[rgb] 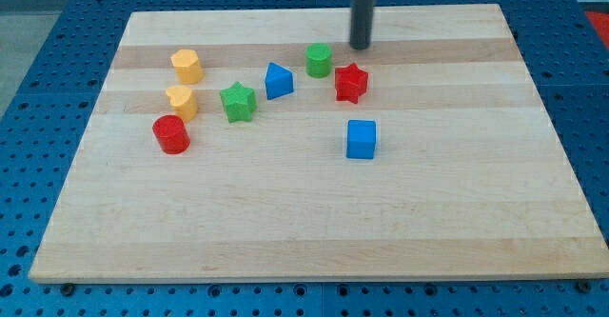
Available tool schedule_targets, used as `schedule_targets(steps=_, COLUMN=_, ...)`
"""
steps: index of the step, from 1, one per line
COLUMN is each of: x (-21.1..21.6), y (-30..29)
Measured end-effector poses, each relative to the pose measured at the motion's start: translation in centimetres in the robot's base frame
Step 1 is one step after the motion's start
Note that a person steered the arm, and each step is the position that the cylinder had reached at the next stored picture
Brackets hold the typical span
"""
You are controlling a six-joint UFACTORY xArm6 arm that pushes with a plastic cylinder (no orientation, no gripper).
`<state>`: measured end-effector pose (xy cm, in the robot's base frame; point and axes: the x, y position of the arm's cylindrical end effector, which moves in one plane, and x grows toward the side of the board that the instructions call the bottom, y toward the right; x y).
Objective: Push the red star to the right side of the blue triangle
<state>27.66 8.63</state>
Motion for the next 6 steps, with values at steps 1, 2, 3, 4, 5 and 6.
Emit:
schedule_targets(steps=1, x=1.4, y=0.4)
schedule_targets(steps=2, x=3.0, y=-0.7)
schedule_targets(steps=3, x=5.1, y=-0.2)
schedule_targets(steps=4, x=7.2, y=-0.2)
schedule_targets(steps=5, x=8.3, y=-0.4)
schedule_targets(steps=6, x=8.5, y=-1.2)
